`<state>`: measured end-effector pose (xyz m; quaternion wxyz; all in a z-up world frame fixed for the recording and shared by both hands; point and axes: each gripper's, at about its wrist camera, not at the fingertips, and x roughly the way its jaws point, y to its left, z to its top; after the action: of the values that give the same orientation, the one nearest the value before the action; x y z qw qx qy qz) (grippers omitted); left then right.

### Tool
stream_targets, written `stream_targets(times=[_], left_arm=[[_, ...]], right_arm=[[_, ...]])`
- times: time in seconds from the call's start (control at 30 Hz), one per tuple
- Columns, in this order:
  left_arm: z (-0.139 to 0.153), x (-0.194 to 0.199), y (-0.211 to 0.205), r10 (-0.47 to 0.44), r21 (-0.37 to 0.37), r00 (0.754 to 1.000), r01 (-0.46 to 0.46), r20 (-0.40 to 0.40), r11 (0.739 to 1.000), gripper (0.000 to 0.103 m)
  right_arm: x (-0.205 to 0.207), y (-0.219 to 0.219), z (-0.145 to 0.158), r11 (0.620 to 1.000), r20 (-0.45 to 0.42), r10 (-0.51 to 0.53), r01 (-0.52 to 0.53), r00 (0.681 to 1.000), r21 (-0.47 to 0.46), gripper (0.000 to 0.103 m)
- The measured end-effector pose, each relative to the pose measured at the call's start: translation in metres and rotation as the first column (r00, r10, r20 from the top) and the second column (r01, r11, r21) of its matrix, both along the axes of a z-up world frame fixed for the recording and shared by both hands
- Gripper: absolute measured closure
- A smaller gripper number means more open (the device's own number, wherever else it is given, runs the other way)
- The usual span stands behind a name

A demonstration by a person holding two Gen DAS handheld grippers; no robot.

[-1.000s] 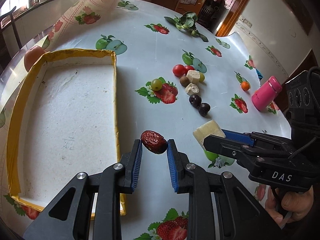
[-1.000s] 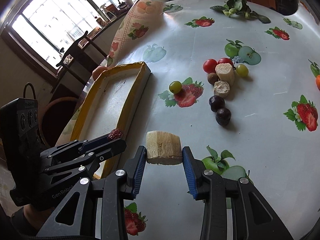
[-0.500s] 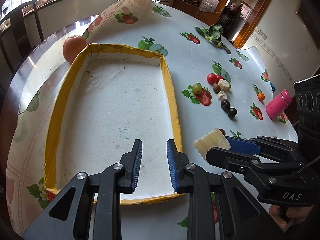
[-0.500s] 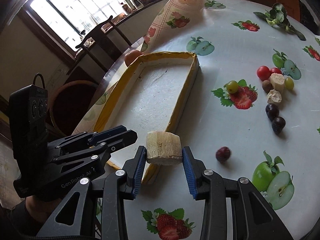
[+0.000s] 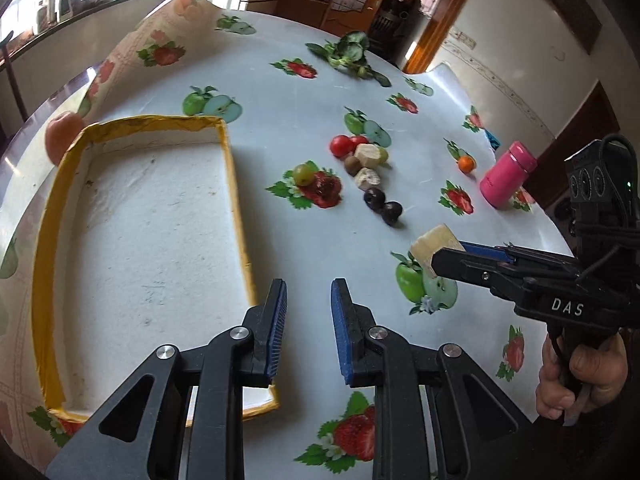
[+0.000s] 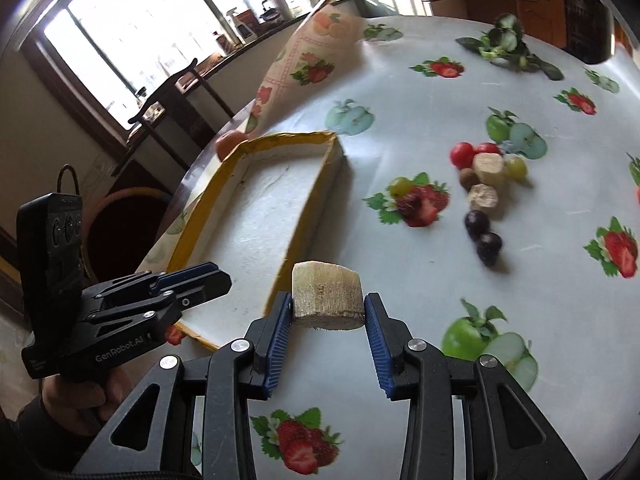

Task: Organize fruits
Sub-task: 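Carry the red date with the left tool while the right tool carries the cube into the tray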

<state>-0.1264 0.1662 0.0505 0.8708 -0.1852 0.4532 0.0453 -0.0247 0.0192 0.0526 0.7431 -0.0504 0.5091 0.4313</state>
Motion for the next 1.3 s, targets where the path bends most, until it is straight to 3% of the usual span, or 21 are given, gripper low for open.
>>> stream_targets(times=[0.13,0.23,0.37,0.6,0.67,0.7,1.1,1.23,1.27,1.3], left_arm=[[-0.012,0.037,-0.029,-0.05,0.007,0.998,0.05,-0.034,0.999,0.083],[-0.02,0.068,-0.032,-0.015,0.011,0.999,0.016,-0.047,1.0,0.083],[-0.037,0.112,-0.016,0.079,0.009,0.995,-0.079,-0.066,0.997,0.083],[-0.076,0.167,-0.006,0.104,0.019,0.984,-0.103,-0.144,0.995,0.086],[-0.077,0.167,-0.005,0.097,0.003,0.986,-0.098,-0.138,0.995,0.102],[-0.077,0.165,-0.004,0.091,-0.019,0.986,-0.094,-0.137,0.995,0.103],[-0.043,0.078,0.005,0.096,-0.098,0.994,-0.1,-0.045,0.99,0.103],[-0.046,0.086,0.012,0.1,-0.09,0.992,-0.106,-0.071,0.99,0.103],[-0.048,0.093,0.013,0.115,-0.085,0.991,-0.121,-0.075,0.989,0.099],[-0.049,0.1,0.015,0.124,-0.073,0.99,-0.129,-0.074,0.989,0.089]], right_arm=[[0.027,-0.049,-0.007,0.991,-0.044,-0.131,0.132,0.99,0.009,0.065],[0.038,-0.073,-0.007,0.984,-0.05,-0.178,0.179,0.983,0.013,0.065],[0.042,-0.089,-0.009,0.979,-0.067,-0.2,0.202,0.977,0.026,0.065],[0.044,-0.098,-0.014,0.977,-0.096,-0.206,0.211,0.974,0.037,0.065],[0.045,-0.101,-0.016,0.975,-0.103,-0.212,0.217,0.972,0.039,0.065],[0.045,-0.102,-0.015,0.975,-0.105,-0.214,0.219,0.971,0.041,0.065],[0.041,-0.082,-0.008,0.982,-0.091,-0.172,0.178,0.981,0.063,0.065],[0.033,-0.066,-0.007,0.987,-0.087,-0.144,0.15,0.986,0.06,0.065],[0.032,-0.064,-0.008,0.988,-0.089,-0.141,0.147,0.986,0.057,0.065],[0.03,-0.062,-0.007,0.988,-0.091,-0.138,0.144,0.986,0.057,0.065]])
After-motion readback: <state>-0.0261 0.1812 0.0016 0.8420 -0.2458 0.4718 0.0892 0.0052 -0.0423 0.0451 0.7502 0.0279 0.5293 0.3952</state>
